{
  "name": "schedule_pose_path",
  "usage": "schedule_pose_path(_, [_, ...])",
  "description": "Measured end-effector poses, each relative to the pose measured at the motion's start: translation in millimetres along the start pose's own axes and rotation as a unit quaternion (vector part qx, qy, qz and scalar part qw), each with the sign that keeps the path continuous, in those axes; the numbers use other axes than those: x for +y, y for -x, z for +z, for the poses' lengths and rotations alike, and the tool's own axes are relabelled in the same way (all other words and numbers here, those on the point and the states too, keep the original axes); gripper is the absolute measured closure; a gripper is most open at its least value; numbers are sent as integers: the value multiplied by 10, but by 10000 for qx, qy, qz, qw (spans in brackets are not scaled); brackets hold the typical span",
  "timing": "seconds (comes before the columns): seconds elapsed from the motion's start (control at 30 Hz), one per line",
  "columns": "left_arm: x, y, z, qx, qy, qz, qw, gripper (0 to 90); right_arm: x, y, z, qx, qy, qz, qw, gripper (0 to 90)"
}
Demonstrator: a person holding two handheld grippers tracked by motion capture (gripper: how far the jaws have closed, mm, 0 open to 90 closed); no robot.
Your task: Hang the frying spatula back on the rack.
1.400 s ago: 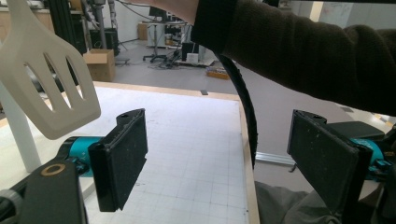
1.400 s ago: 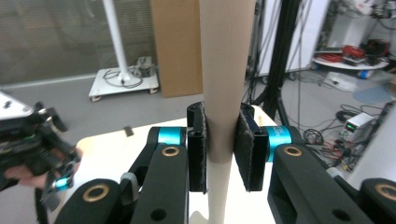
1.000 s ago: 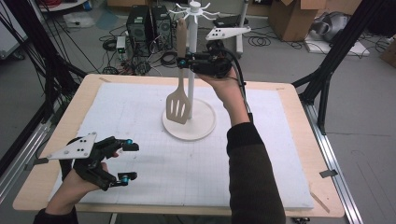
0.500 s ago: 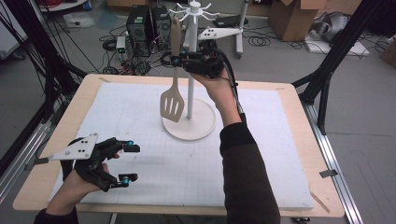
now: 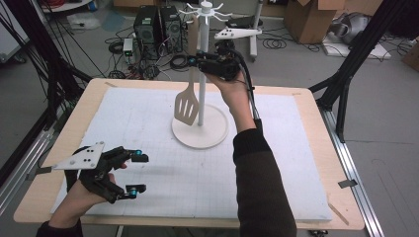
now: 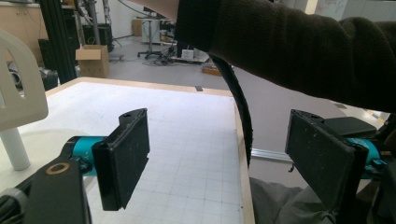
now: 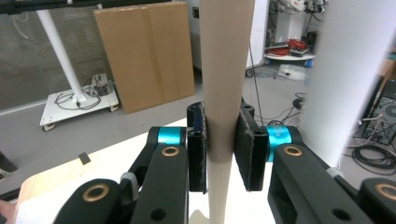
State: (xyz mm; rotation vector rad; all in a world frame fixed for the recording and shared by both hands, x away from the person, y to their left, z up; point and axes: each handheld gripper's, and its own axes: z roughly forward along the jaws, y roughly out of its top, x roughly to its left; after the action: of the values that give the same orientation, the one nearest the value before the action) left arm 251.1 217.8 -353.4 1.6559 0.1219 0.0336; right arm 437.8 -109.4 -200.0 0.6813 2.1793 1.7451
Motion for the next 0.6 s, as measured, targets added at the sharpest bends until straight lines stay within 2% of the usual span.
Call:
schedule_pose_path(0.33, [-6,-1,7,0,-9,-6,10000,223,-35,19,-37,-12,24,-73,10000,751])
schedule_pose_path(0.37, [-6,1,6,-1,-13,-10,10000,223,-42,18,-45,20,50,-51,10000,696])
schedule_pose_path(0.53, [-3,5,4,-11,-17,-4,10000,223,-49,3,-62,51,31,-124,9999,636])
schedule_pose_path(0.57, [-2,4,2,-4,-29,5,10000,223,-52,-17,-88,-33,30,-166,9999,552])
schedule_pose_path(0.6, [-2,4,2,-4,-29,5,10000,222,-52,-17,-88,-33,30,-166,9999,552])
